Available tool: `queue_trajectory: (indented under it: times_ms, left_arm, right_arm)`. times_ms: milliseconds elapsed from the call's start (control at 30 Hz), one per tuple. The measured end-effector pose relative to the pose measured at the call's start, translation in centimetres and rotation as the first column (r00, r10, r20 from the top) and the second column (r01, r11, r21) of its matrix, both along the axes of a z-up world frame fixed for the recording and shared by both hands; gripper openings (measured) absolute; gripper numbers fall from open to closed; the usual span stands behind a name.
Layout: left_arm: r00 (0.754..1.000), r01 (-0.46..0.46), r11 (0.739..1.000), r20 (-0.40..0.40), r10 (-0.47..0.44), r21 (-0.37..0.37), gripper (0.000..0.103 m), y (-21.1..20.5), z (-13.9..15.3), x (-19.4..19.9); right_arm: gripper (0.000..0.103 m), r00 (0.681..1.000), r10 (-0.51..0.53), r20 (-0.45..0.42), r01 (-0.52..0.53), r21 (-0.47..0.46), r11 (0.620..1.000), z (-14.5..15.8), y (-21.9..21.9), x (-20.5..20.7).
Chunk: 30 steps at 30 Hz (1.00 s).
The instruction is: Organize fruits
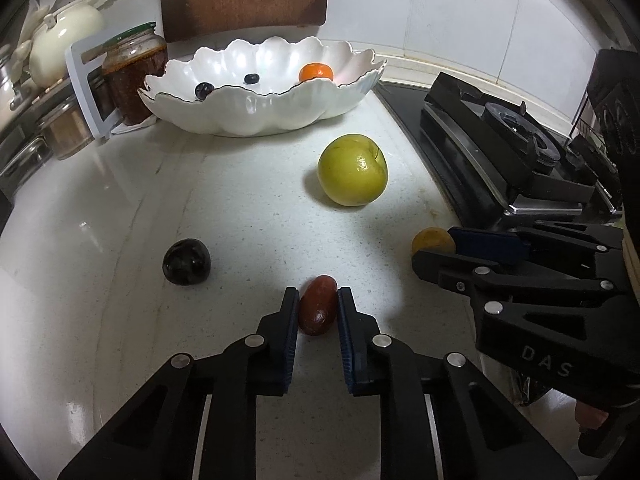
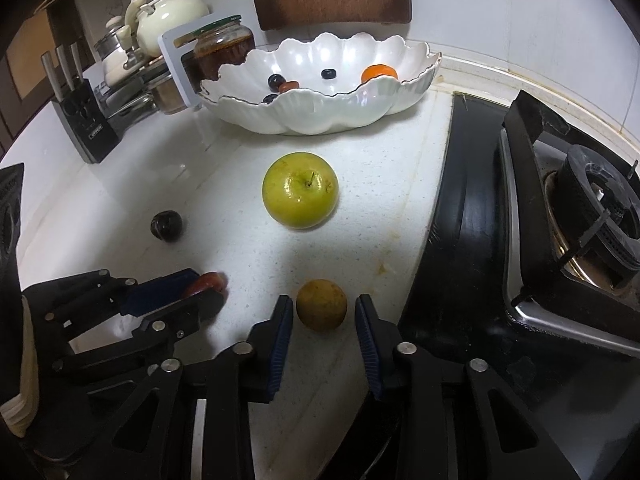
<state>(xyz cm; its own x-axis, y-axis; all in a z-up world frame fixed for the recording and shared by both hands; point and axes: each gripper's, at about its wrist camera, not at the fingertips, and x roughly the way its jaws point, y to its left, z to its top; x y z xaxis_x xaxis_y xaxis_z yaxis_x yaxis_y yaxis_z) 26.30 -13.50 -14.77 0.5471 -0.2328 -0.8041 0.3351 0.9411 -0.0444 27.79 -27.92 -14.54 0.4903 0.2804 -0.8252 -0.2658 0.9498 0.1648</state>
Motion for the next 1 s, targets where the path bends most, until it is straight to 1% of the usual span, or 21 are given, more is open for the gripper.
queue_trajectory:
  times_ms: [167, 333, 800, 1000]
  left_arm:
    - [1.0, -0.008, 1.0, 0.002, 0.008, -0.004, 0.019, 0.2, 0.2, 0.0]
    - [1.0, -0.018, 1.0, 0.017, 0.018, -0.016, 0.019, 0.6, 1.0, -0.2]
    - [0.996, -0.032, 0.998, 0.086, 0.037, -0.06, 0.019, 1.5, 4.6, -1.0]
    - [0.99, -0.027, 0.998, 0.137, 0.034, -0.051, 0.019, 1.9, 6.4, -1.4]
  right_arm:
    - [0.027, 1.0, -0.003, -0.001, 0.003, 0.003, 1.0, -0.1, 0.0, 0.1]
    - [0.027, 1.0, -0.006, 0.011, 0.006, 0.007, 1.0, 0.4, 0.1, -0.2]
    - [0.027, 0.995, -0.028, 0.099, 0.025, 0.03, 0.999, 4.0, 0.1, -1.9]
    - [0.027, 0.988, -0.038, 0.149, 0.033, 0.037, 0.999, 5.8, 0.3, -2.4]
